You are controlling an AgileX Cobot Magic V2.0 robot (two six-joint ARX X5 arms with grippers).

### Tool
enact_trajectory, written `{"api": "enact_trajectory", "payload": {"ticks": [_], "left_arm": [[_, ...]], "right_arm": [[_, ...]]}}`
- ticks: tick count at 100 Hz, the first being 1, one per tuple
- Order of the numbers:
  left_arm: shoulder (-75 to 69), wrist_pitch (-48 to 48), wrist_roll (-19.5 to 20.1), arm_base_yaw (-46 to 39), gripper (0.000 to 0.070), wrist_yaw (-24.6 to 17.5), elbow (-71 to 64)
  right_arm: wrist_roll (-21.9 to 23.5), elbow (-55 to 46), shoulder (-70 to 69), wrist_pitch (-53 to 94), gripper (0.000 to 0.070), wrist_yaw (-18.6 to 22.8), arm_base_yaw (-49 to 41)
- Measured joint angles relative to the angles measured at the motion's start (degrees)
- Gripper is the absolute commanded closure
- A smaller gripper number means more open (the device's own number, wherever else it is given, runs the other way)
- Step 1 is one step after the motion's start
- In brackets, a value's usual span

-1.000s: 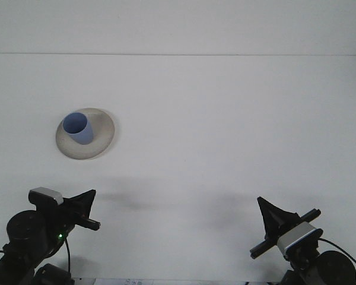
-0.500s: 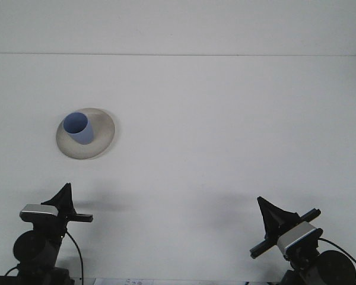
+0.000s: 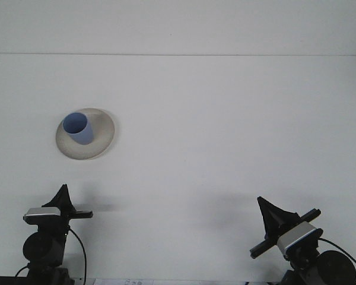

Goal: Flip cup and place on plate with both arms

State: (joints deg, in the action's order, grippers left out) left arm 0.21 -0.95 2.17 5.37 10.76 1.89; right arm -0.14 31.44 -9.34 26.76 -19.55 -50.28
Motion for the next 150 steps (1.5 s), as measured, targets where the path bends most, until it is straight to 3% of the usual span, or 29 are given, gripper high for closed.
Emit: {"api": "enact_trajectory", "payload": {"ticks": [75,88,119,129,150], "left_arm": [[0.0,0.0,-0.13,0.0,0.0688,0.0,0.0],[0.0,0.0,-0.13,0.0,0.0688,0.0,0.0],[0.0,0.0,-0.15,0.0,0.0688,0.0,0.0],[0.0,-0.02,-0.15,0.0,0.0688,-0.02,0.0],[0.02,0.02,-0.13,0.0,0.0688,-0.02,0.0]], "right_arm": [[-0.02,0.0,0.0,-0.02,0.0695,0.17,1.25],[-0.5,-0.79,0.02,-0.76,0.0695,2.51,12.24],[-1.05,-19.34,7.85,-13.81,0.0695,18.29,45.92],[-0.81,-24.63,9.33,-16.87,0.0695,20.7,50.27],[0.07,-30.6,9.22,-21.84,0.0695,21.07,51.43]]}}
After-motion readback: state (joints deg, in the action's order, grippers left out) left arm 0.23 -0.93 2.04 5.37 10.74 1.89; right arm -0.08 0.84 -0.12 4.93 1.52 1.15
